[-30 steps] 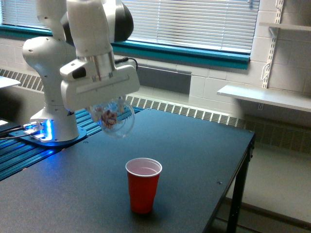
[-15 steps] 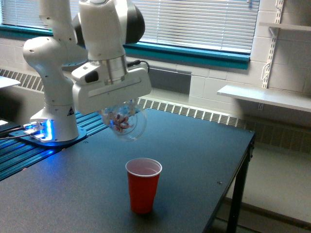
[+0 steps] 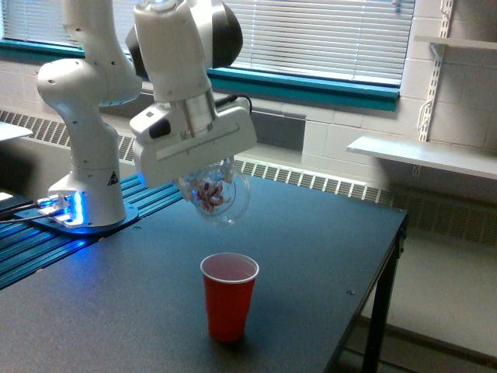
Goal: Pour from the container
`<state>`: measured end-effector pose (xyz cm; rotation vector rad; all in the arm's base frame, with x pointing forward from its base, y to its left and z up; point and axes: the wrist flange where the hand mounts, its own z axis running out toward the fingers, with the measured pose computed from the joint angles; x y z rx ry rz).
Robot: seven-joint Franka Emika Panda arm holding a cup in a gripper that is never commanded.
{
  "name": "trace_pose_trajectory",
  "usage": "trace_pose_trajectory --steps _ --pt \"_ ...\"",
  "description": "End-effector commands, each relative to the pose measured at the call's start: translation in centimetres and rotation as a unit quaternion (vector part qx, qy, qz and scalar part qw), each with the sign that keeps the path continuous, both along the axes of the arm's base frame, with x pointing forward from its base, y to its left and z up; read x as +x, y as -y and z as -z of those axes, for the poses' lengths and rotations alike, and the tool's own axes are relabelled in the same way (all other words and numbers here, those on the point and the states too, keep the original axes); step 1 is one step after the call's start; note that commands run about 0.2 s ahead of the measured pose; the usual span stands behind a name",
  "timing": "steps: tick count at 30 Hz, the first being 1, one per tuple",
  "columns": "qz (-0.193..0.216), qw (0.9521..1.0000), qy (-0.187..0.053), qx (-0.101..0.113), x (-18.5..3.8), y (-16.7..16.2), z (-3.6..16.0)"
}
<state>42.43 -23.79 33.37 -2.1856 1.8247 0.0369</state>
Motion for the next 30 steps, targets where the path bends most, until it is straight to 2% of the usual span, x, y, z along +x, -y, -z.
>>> trace_pose_trajectory --steps 1,16,23,25,30 --pt "0.015 0.9996 -0.01 0.021 -1.1 0.4 1.8" --pt "0.054 0.9969 -0.014 0.056 -1.1 1.0 2.2" --pt "0.047 0.9956 -0.03 0.075 -0.4 0.4 2.8" --pt "0.046 0.9951 -0.028 0.083 -0.2 0.4 3.1" --pt "0.045 0.995 -0.037 0.082 0.2 0.4 3.4"
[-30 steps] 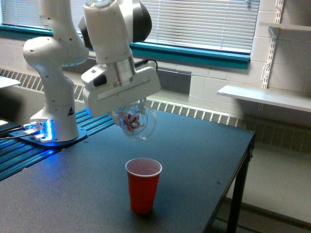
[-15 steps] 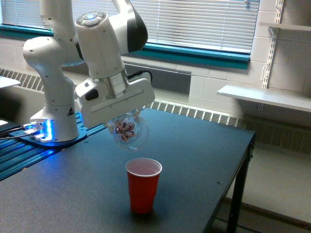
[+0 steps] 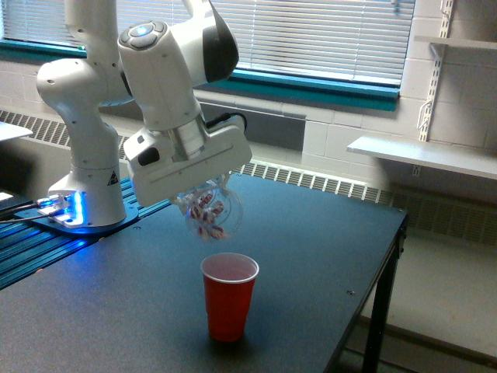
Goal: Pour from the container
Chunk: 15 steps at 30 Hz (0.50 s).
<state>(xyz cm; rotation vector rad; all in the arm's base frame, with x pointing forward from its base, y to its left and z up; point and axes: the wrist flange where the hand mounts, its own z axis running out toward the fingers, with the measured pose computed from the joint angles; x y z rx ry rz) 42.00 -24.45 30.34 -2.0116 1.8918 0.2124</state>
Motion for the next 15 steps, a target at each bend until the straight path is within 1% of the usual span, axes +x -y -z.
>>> trace_pose_trajectory --steps 1,6,11,15 --pt "-0.004 0.9999 -0.009 0.006 0.7 -0.3 0.4" --pt "0.004 0.9999 -0.009 0.01 0.9 -0.4 0.5" --pt "0.0 0.9999 -0.008 0.015 1.2 -1.0 0.7" --pt "0.005 0.9996 -0.006 0.027 1.3 -1.4 1.1"
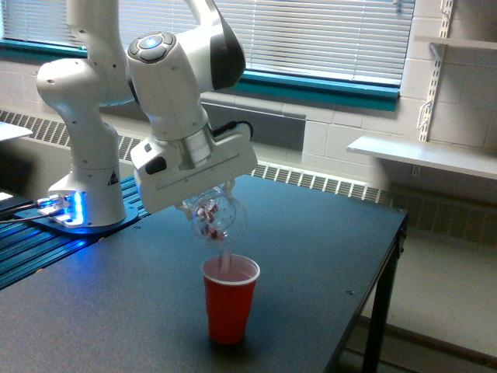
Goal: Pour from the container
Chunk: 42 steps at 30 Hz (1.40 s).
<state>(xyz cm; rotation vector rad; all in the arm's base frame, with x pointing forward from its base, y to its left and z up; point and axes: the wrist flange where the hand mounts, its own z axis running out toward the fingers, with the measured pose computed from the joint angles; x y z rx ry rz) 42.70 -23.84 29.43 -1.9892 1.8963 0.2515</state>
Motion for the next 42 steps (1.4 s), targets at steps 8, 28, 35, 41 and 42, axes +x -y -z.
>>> trace_pose_trajectory --steps 8,28,35,41,42 --pt "0.007 0.9994 0.01 0.033 0.9 -1.0 0.6" --pt "0.036 0.9977 0.011 0.057 0.2 0.1 1.1" --pt "0.034 0.9974 0.014 0.062 0.7 -0.3 1.0" --pt "0.033 0.9976 0.016 0.058 1.0 -0.2 0.7" --pt "0.033 0.9978 0.016 0.055 1.0 -0.2 0.6"
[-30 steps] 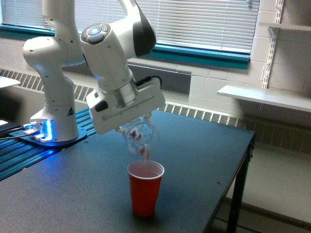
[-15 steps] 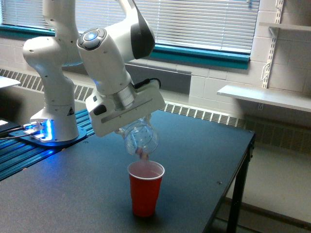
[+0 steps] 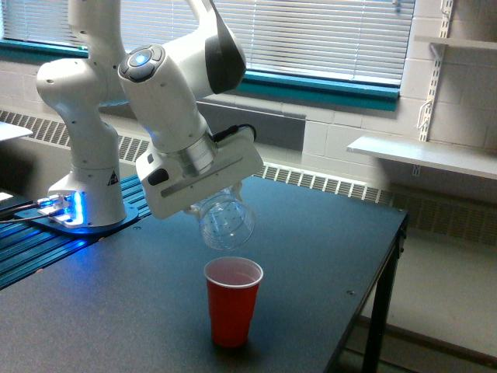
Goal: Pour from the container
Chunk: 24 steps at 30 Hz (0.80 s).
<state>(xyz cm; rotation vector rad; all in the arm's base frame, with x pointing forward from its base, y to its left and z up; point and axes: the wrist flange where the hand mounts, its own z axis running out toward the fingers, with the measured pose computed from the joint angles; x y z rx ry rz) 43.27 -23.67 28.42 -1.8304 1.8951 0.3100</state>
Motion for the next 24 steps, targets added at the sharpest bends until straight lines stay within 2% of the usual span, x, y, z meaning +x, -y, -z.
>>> trace_pose_trajectory --steps 1,6,9,15,21,24 --pt "-0.006 0.9999 0.005 -0.008 0.6 0.0 -0.5" --pt "-0.014 0.9994 0.01 -0.029 1.1 -0.5 -1.3" --pt "-0.021 0.9992 0.006 -0.035 1.3 -1.0 -1.6" --pt "-0.012 0.9989 0.016 -0.043 1.4 -1.8 -2.1" --pt "-0.03 0.9973 0.018 -0.064 1.7 -2.5 -3.1" --pt "-0.03 0.9973 0.018 -0.065 1.5 -2.7 -3.3"
